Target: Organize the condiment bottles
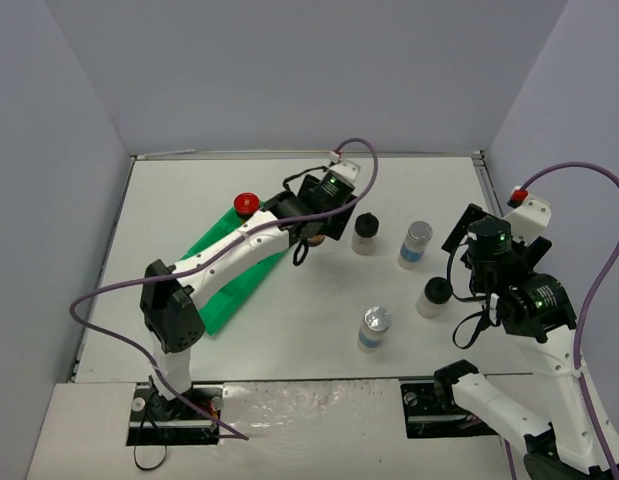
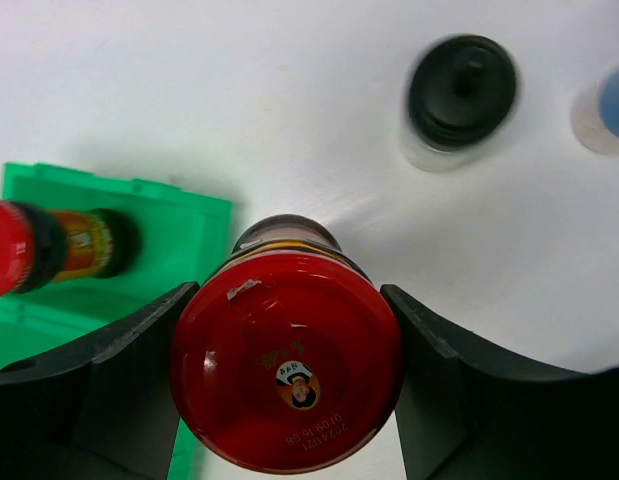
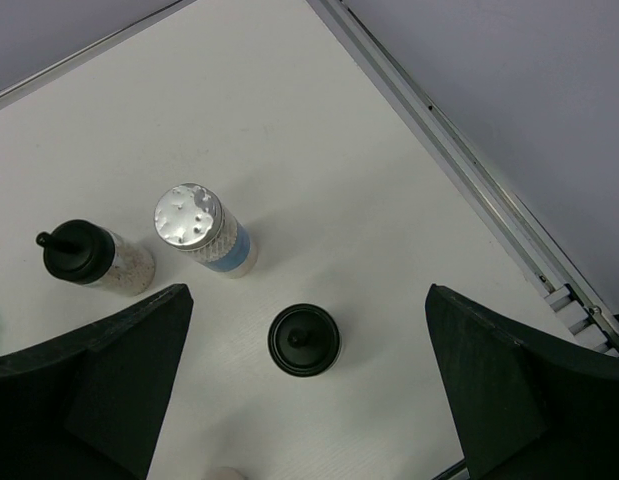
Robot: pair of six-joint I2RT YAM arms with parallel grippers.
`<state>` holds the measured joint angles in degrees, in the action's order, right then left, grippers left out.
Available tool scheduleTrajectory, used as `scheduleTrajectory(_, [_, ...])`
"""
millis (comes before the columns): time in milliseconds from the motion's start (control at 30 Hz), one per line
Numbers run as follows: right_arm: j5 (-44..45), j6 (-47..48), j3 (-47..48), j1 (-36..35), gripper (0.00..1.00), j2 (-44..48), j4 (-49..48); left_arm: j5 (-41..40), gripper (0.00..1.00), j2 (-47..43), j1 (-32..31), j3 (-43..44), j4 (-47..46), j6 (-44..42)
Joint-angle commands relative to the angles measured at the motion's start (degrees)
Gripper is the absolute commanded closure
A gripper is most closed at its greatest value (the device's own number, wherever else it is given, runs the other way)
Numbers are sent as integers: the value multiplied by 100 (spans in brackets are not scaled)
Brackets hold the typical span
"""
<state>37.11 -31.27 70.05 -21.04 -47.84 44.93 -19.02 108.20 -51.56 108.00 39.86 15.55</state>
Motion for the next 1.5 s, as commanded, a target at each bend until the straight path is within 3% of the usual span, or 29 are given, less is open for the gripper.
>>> scheduleTrajectory(0, [106,-9,-37,27,0,-24,-125,-217,100,-767,742,27,-498,41])
scheduleTrajectory(433, [101,42,-44,22,0,-42,-132,719,100,-839,2076,-820,-1176,243])
scheduleTrajectory(1267, [-43,12,-158,21,0,15,-127,1409,100,-681,2396,-2225,-2469,528])
scheduleTrajectory(1467, [-58,4,-170,23,0,-2,-133,1332,60,-781,2387,-2248,-2375,551])
